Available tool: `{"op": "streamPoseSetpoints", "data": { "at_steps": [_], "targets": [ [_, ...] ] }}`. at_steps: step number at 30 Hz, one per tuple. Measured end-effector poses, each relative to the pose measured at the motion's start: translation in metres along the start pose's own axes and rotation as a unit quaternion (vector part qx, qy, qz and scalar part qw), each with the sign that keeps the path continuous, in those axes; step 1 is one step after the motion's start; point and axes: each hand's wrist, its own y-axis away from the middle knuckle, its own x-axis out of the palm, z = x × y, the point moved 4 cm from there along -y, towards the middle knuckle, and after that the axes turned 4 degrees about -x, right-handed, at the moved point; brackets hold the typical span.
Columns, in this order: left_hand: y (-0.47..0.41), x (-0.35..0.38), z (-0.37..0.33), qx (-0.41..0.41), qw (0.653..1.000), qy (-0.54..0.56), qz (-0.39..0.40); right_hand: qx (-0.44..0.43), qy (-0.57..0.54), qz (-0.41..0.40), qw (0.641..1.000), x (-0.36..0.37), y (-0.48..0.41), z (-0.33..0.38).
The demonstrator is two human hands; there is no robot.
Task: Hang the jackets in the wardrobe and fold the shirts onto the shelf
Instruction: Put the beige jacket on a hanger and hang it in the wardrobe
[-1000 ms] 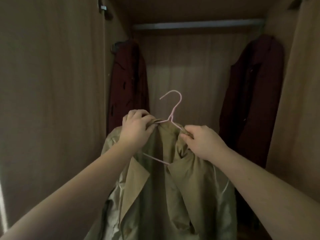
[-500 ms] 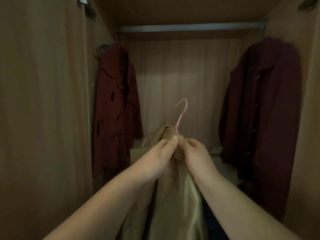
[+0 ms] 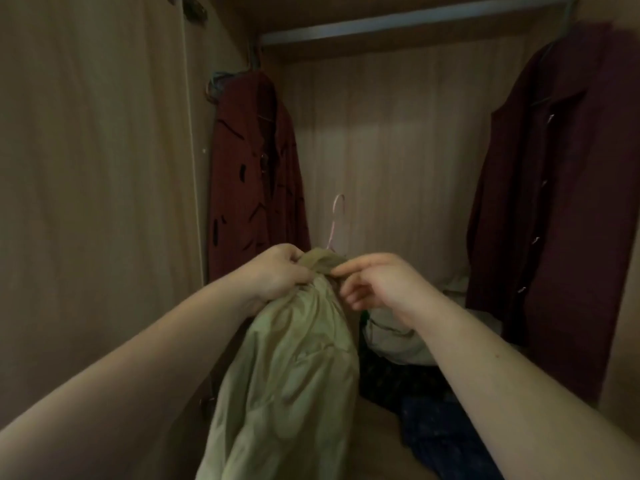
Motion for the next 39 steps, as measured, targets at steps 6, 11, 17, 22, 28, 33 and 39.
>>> {"op": "streamPoseSetpoints", "data": {
  "at_steps": [6,11,17,22,28,33,39],
  "targets": [
    [0.011,-0.011,-0.008,0.059,0.991,-0.09,0.074,-0.159,0.243,-0.171,0.942,-0.068,-0.018,-0.014],
    [0.02,-0.005,-0.03,0.143,0.979,-0.112,0.088,-0.156,0.322,-0.023,0.933,-0.082,-0.032,-0.039],
    [0.015,-0.018,-0.034,0.102,0.982,-0.028,0.155,-0.254,0.395,-0.047,0.882,-0.098,-0.032,-0.027],
    [0.006,-0.039,-0.016,-0.033,0.967,0.075,0.242,-0.324,0.451,-0.057,0.83,-0.095,-0.031,-0.011],
    [-0.025,-0.04,0.004,-0.006,0.974,-0.22,0.061,-0.333,0.475,-0.082,0.81,-0.081,-0.049,-0.015],
    [-0.036,-0.03,0.029,0.035,0.951,-0.251,-0.178,-0.282,0.516,-0.14,0.797,-0.069,-0.078,-0.032],
    [-0.061,-0.012,0.052,0.066,0.92,-0.33,-0.203,-0.306,0.486,-0.131,0.808,-0.057,-0.108,-0.03]
  ]
}}
